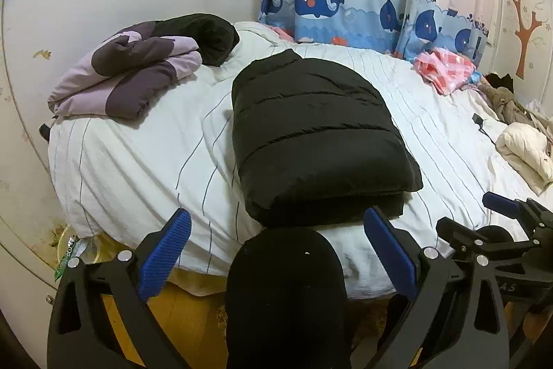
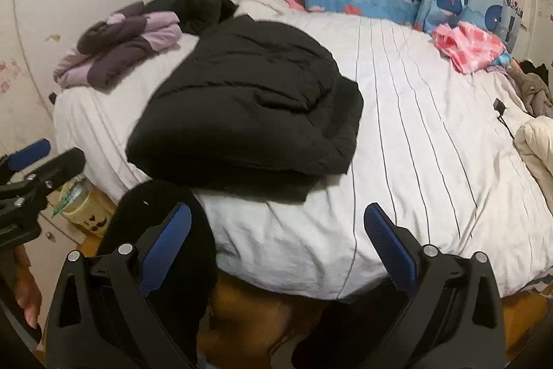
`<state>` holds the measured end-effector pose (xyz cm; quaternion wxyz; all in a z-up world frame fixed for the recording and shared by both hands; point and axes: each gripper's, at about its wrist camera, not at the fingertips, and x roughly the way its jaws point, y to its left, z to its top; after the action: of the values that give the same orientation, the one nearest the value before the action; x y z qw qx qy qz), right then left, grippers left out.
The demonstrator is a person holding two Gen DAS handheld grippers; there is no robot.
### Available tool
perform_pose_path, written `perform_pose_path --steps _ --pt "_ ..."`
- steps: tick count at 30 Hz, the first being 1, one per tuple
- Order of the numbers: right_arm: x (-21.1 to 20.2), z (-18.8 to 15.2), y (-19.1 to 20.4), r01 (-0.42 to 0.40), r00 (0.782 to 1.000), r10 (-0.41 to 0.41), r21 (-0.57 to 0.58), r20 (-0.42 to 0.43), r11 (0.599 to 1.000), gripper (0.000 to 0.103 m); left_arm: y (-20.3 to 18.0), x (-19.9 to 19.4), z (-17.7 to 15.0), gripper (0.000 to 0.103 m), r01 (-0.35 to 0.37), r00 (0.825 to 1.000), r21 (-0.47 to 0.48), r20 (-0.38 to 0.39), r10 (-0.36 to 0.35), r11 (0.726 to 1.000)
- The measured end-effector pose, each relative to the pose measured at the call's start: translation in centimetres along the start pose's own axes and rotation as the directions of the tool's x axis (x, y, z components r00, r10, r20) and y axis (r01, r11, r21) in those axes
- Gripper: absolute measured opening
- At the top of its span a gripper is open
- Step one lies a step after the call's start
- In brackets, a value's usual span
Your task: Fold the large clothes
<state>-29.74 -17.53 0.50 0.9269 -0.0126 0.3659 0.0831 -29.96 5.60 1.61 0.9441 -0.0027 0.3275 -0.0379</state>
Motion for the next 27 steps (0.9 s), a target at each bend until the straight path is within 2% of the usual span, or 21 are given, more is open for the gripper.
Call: perform_pose_path --steps 9,27 --pt "-1.9 0.3 -0.6 0.014 0.997 -0.016 0.03 0.079 0.999 0.097 -0.3 -0.7 -0.1 0.096 -0.024 1.0 0.017 0.013 0.023 1.0" --pt "-1.7 0.2 1.0 0.012 0.997 -0.014 0.016 0.074 1.0 0.097 -0.7 -0.7 -0.4 0.096 -0.025 1.0 0.03 -0.007 0.026 0.999"
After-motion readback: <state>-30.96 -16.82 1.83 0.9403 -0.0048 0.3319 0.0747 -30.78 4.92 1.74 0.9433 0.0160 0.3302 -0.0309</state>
